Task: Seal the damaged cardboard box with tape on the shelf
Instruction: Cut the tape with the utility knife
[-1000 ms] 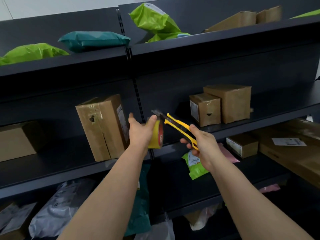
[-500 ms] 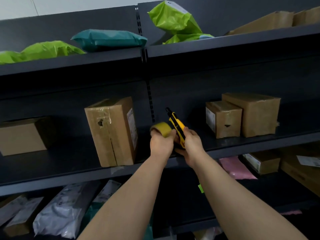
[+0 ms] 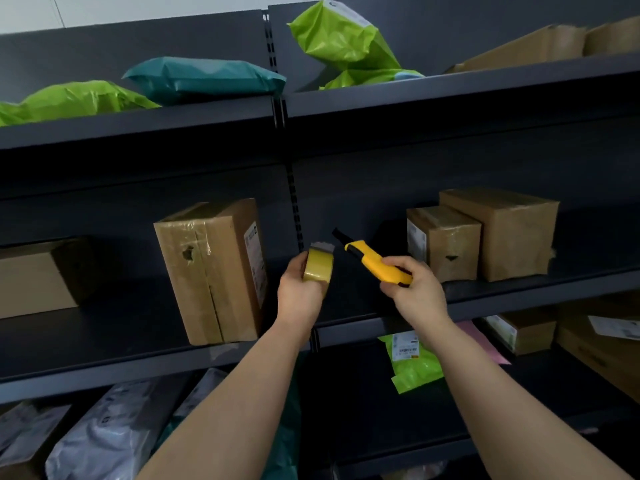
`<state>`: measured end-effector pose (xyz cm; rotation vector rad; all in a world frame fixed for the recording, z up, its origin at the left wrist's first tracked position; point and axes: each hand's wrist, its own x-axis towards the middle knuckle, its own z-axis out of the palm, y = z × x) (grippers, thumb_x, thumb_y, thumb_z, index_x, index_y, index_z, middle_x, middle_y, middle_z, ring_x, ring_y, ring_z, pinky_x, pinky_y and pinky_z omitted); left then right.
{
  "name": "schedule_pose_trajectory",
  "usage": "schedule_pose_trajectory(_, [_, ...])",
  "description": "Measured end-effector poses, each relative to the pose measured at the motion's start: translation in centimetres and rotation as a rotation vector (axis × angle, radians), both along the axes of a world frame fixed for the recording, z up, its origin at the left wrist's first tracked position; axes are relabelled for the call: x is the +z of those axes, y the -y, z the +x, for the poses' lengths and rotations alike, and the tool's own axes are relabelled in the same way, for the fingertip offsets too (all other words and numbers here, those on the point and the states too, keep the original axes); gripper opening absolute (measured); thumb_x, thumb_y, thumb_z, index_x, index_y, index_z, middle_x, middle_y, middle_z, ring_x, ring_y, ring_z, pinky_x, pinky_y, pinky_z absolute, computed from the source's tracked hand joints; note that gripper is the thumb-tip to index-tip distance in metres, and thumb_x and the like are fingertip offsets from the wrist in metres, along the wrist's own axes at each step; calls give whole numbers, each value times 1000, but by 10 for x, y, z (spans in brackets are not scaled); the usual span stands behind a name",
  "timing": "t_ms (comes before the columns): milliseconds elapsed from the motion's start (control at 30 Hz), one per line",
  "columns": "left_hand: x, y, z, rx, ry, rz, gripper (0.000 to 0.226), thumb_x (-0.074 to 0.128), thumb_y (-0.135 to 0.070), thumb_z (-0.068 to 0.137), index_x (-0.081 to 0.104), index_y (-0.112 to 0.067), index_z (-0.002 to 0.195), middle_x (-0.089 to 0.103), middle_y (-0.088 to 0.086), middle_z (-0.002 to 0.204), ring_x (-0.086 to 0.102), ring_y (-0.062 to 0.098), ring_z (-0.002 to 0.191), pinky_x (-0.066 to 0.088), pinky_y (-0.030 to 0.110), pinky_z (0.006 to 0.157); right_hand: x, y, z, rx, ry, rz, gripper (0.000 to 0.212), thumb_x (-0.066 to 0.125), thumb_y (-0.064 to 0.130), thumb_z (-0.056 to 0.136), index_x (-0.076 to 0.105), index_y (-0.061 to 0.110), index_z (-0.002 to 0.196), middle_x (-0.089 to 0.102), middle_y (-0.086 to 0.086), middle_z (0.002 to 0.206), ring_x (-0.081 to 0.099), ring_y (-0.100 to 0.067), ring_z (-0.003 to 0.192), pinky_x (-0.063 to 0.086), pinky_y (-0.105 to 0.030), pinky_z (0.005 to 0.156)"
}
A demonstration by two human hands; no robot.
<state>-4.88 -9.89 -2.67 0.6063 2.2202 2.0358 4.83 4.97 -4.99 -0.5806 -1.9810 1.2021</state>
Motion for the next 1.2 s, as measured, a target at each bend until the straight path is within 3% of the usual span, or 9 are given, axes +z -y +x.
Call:
schedule_pose_trajectory(167, [2, -2, 2, -60, 4, 59, 59, 58, 4, 88, 49, -24, 139, 60, -9, 104, 57, 9, 95, 48, 27, 75, -5, -3, 5, 0, 8, 143, 44, 75, 9, 79, 63, 39, 111, 53, 6, 109, 51, -23, 103, 46, -40, 87])
schedule_pose_trajectory(433, [9, -6, -6, -51, 17, 56, 59, 54, 6, 81, 54, -21, 134, 61, 4, 115, 55, 23, 107, 47, 43, 96, -1, -8, 19, 62, -38, 131, 45, 75, 4, 79, 63, 38, 105, 53, 9, 110, 49, -17, 106, 41, -33, 85])
schedule_pose_trajectory(633, [9, -11, -11, -21, -43, 7, 43, 66, -12, 86, 55, -29, 123, 60, -6, 97, 61, 17, 91, 54, 35, 79, -1, -13, 26, 97, 7, 60, 41, 74, 4, 80, 65, 33, 107, 52, 10, 108, 50, -16, 99, 42, -32, 81])
schedule_pose_trajectory(767, [9, -14, -12, 33, -262, -175, 43, 67, -23, 85, 49, -34, 122, 58, -6, 94, 61, 17, 86, 56, 40, 77, -3, -12, 25, 86, 14, 45, 40, 74, 5, 80, 65, 33, 108, 54, 5, 108, 52, -17, 97, 44, -33, 80])
schedule_pose_trajectory(867, [12, -17, -12, 63, -482, -405, 30, 60, -25, 87, 51, -33, 115, 51, 0, 110, 55, 20, 87, 48, 34, 72, -5, -9, 24, 88, 26, 32, 40, 74, 6, 80, 65, 32, 109, 53, 5, 109, 52, -16, 96, 44, -32, 78])
schedule_pose_trajectory(1000, [14, -19, -17, 47, -582, -597, 34, 55, -28, 93, 58, -29, 127, 39, 1, 128, 51, 25, 110, 48, 33, 84, -11, -6, 24, 102, 23, -22, 40, 74, 6, 80, 65, 33, 108, 53, 5, 109, 53, -16, 96, 45, -31, 76])
schedule_pose_trajectory(1200, [17, -18, -16, -15, -704, -832, 53, 55, -31, 91, 45, -29, 144, 32, 8, 131, 33, 30, 126, 40, 35, 103, -14, -4, 26, 117, -18, -80, 37, 72, 5, 82, 65, 34, 105, 53, 8, 108, 53, -7, 89, 43, -23, 68])
